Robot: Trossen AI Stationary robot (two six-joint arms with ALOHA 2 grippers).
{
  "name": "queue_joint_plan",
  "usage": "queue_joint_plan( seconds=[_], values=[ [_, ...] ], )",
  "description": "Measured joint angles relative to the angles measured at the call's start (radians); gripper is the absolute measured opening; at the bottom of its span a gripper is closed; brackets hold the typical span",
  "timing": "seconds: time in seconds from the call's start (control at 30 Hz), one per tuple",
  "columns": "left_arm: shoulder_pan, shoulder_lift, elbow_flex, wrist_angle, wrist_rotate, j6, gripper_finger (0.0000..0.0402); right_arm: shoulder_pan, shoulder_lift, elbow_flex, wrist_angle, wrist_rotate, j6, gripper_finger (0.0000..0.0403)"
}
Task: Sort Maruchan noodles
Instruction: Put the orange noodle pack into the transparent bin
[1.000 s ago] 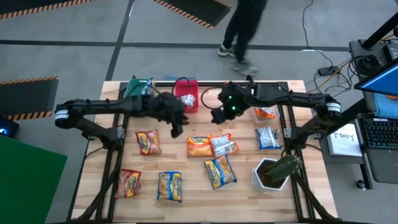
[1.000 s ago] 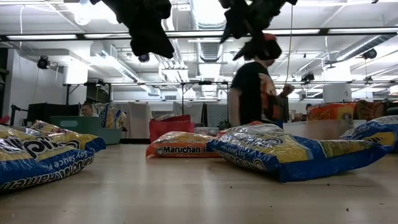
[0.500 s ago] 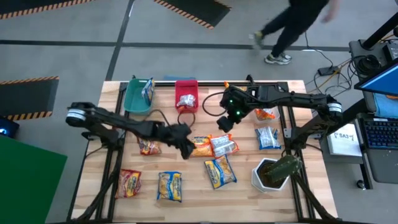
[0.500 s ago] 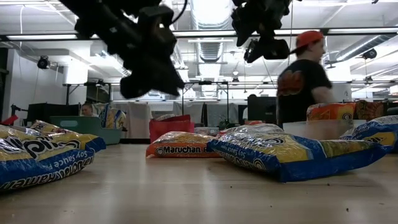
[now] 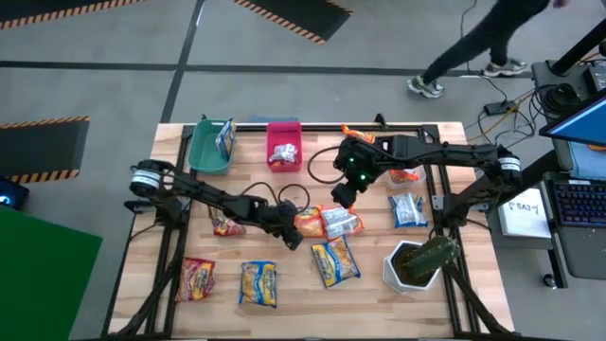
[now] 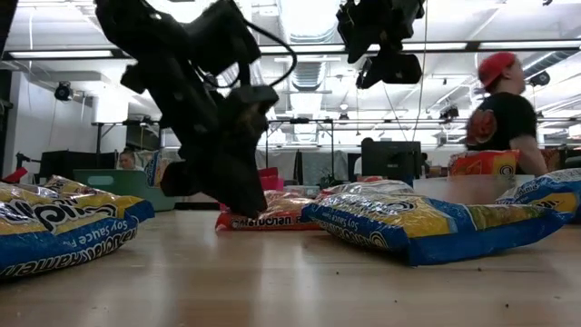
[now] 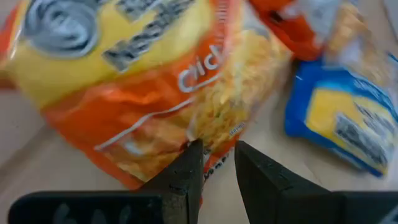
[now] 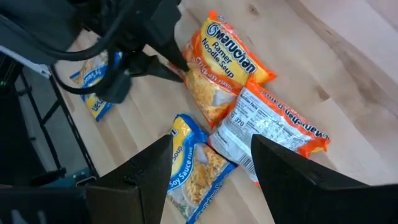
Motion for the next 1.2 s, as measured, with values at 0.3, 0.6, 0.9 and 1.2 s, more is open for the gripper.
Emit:
queue_joint_plan(
  seconds=[0.3,0.6,0.9,1.2],
  values=[
    [0.107,-0.047,-0.003,-0.174,-0.015,0.005,0.0077,-0.001,0.012,-0.003,0.011,0.05,0.055,0.0205],
    [0.155,-0.146,-0.007,-0.232,-0.021,0.233,0.0077,-0.024,0.119,-0.007,0.05,0.046,0.1,0.0205],
    [0.193,-0.165,-0.033,-0.239,-0.034,0.307,0.0077,-0.12,0.291,-0.008,0.197,0.039,0.102,0.0205],
    [0.253,-0.154,-0.038,-0.258,-0.076,0.341,0.0077,-0.183,0.419,-0.007,0.316,-0.092,0.063,0.0205]
  ],
)
